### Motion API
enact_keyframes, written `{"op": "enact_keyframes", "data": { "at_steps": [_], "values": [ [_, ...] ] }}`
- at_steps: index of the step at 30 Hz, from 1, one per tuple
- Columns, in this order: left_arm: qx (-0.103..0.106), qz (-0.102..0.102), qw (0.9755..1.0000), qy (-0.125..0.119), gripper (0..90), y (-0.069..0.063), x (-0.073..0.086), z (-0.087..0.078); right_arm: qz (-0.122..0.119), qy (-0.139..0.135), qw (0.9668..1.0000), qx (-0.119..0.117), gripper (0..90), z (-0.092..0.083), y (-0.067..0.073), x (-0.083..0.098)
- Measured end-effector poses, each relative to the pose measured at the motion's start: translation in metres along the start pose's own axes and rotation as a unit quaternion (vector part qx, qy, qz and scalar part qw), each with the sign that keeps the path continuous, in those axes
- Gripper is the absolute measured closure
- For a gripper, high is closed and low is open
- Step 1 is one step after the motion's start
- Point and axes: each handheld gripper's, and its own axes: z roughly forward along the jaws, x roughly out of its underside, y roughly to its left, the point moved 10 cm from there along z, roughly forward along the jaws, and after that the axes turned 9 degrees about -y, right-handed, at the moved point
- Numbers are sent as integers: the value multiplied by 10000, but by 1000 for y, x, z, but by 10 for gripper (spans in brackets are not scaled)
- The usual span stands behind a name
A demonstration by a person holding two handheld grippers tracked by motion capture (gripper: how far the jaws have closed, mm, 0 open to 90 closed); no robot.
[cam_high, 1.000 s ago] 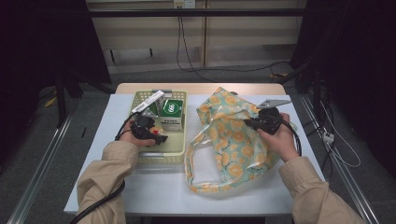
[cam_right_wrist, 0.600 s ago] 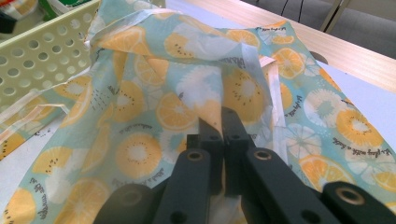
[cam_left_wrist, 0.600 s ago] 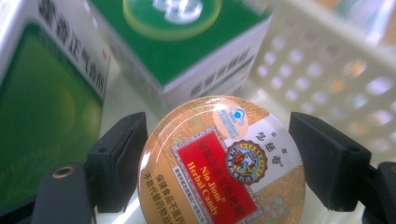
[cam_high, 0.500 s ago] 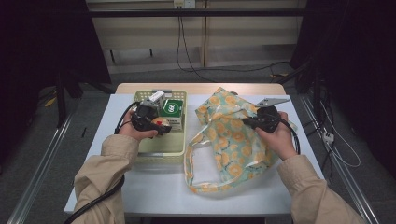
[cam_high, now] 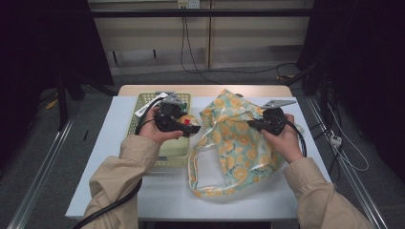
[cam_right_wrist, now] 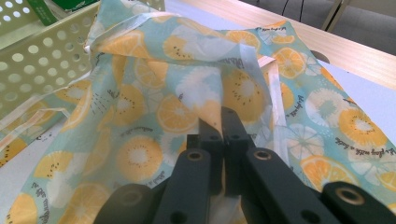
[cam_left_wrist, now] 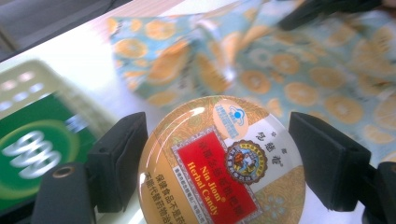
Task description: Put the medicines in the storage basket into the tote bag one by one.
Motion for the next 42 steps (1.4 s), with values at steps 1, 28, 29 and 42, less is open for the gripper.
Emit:
{"op": "enact_keyframes", "data": {
  "at_steps": [1,28,29,42],
  "values": [
    [75,-5,10000,-11,215,-5,-2,3,5,-1,10000,1,899,0,0,0],
    [640,259,9976,104,215,-73,-4,85,33,-60,10000,-66,899,-5,2,-4],
    [637,280,9975,140,215,-74,-3,86,32,-57,9999,-77,899,-5,2,-4],
    [538,252,9980,226,215,-74,2,113,51,-169,9998,-96,899,-14,1,-13]
  ]
}}
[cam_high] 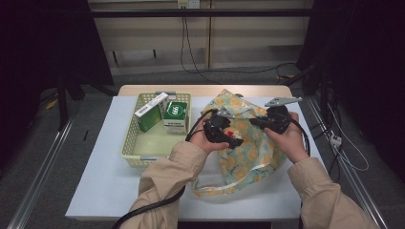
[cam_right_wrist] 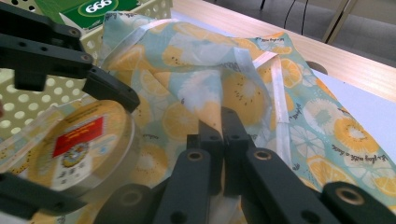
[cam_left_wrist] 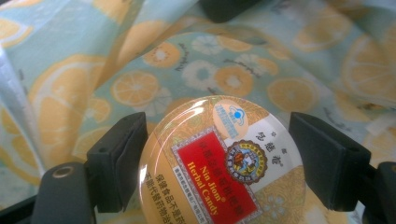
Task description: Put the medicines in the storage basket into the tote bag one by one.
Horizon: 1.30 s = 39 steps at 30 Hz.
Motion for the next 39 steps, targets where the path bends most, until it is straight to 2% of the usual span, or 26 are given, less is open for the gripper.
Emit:
{"op": "enact_keyframes", "data": {
  "at_steps": [3,5,9,13,14,15,16,21,26,30,32,33,34,35,38,39],
  "values": [
    [-169,-25,9998,46,215,7,3,4,2,-12,10000,-12,899,-3,0,-1],
    [-226,-37,9997,54,215,11,5,6,19,-25,10000,-26,899,-4,0,-2],
    [-298,-188,9994,36,215,18,8,11,-4,-39,10000,-46,899,-9,0,-3],
    [-377,-180,9991,63,215,23,10,13,23,-77,10000,-46,899,-14,-3,-4],
    [-428,-154,9989,99,215,24,10,13,31,-84,9999,-47,899,-15,-4,-4],
    [-611,-108,9980,144,215,27,11,13,39,-97,9999,-39,899,-17,-5,-5],
    [-491,-162,9986,83,215,26,10,15,25,-100,9999,-23,899,-18,-6,-5],
    [-628,-244,9977,14,215,33,9,14,57,-128,9999,-14,899,-22,-8,-6],
    [-639,-245,9977,16,215,33,9,13,58,-135,9999,-10,899,-23,-9,-5],
    [-539,-289,9981,-93,215,27,4,14,75,-137,9999,3,899,-22,-11,-3],
    [-487,-231,9985,-92,215,22,1,14,95,-124,9999,18,899,-22,-11,-3],
    [-494,-193,9985,-93,215,20,-1,15,93,-124,9999,17,900,-22,-11,-3],
    [-610,-155,9980,-87,215,20,-3,15,99,-130,9999,13,899,-21,-11,-3],
    [-404,-201,9989,-148,215,16,-5,16,96,-125,9999,12,900,-20,-11,-3],
    [-316,-135,9992,-187,215,8,-12,17,94,-76,9999,-1,900,-18,-10,-2],
    [-320,-45,9993,-194,215,6,-14,18,94,-79,9999,-10,900,-17,-10,-2]
  ]
}}
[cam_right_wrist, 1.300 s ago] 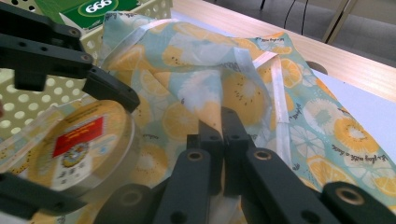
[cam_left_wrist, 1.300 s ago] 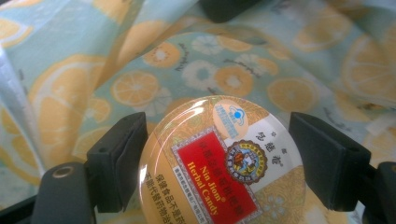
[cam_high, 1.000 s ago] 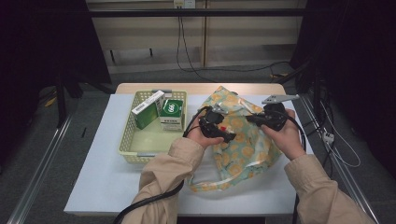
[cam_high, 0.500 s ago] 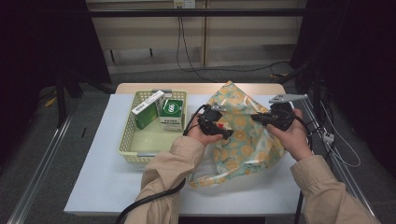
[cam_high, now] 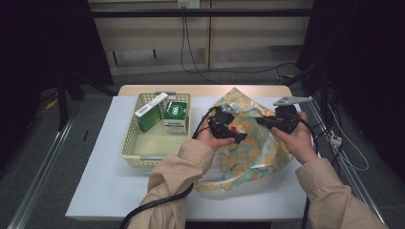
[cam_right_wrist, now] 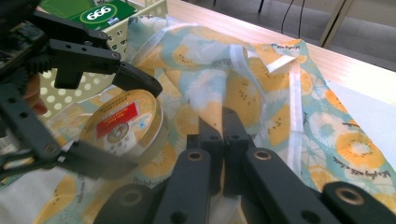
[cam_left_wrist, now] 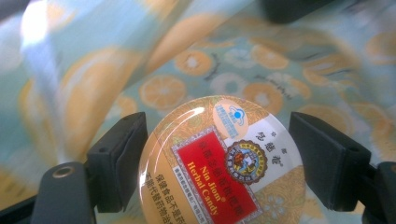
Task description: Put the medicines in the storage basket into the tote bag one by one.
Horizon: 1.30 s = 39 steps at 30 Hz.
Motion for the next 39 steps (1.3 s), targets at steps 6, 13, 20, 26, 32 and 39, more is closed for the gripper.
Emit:
{"op": "enact_keyframes", "data": {
  "at_steps": [6,13,20,26,32,39],
  "values": [
    [-98,-20,9999,37,214,10,-4,12,90,-61,9999,1,900,2,-2,-2],
    [-70,-24,10000,55,214,17,-7,49,190,-61,9998,-21,900,6,-3,-4],
    [-148,-293,9994,-133,112,24,-13,64,130,-74,9999,63,899,5,-7,-11],
    [-107,-155,9998,-32,117,22,-13,28,169,-7,9997,162,899,6,-10,-2],
    [-215,-191,9996,7,98,30,-14,-9,98,71,9998,149,900,11,-1,4],
    [-314,-188,9993,-58,92,43,-15,-47,47,107,9999,106,899,15,7,7]
  ]
}}
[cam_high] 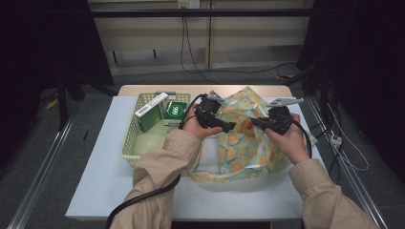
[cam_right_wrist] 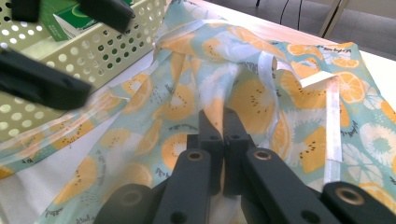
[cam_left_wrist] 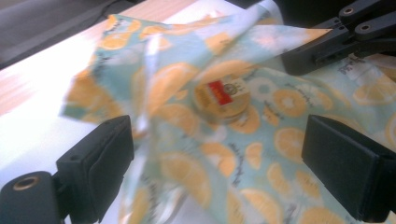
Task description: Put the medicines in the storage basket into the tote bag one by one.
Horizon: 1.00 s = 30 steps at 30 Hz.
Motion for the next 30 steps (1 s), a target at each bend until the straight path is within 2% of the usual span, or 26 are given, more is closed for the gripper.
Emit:
{"op": "enact_keyframes", "data": {
  "at_steps": [9,10,11,14,22,25,26,27,30],
  "values": [
    [-398,-45,9991,132,92,40,18,-36,-12,10,10000,-46,899,4,4,2],
    [-619,-8,9980,149,92,46,20,-39,-8,6,10000,-47,899,4,4,2],
    [-470,-42,9988,138,92,48,21,-42,-11,0,10000,-49,899,4,4,2],
    [-600,-41,9981,138,92,58,24,-50,6,-11,10000,-56,900,4,4,2],
    [-753,-97,9970,146,92,78,31,-68,7,-18,10000,-56,899,3,3,4],
    [-886,-103,9958,211,91,87,36,-73,6,-16,10000,-55,899,3,3,5],
    [-979,-141,9949,198,91,90,38,-74,2,-16,10000,-55,899,3,3,5],
    [-954,-148,9951,205,90,93,39,-76,7,-12,10000,-55,899,2,3,6],
    [-1081,-287,9936,152,90,102,44,-78,12,-5,10000,-56,899,2,2,6]
  ]
}}
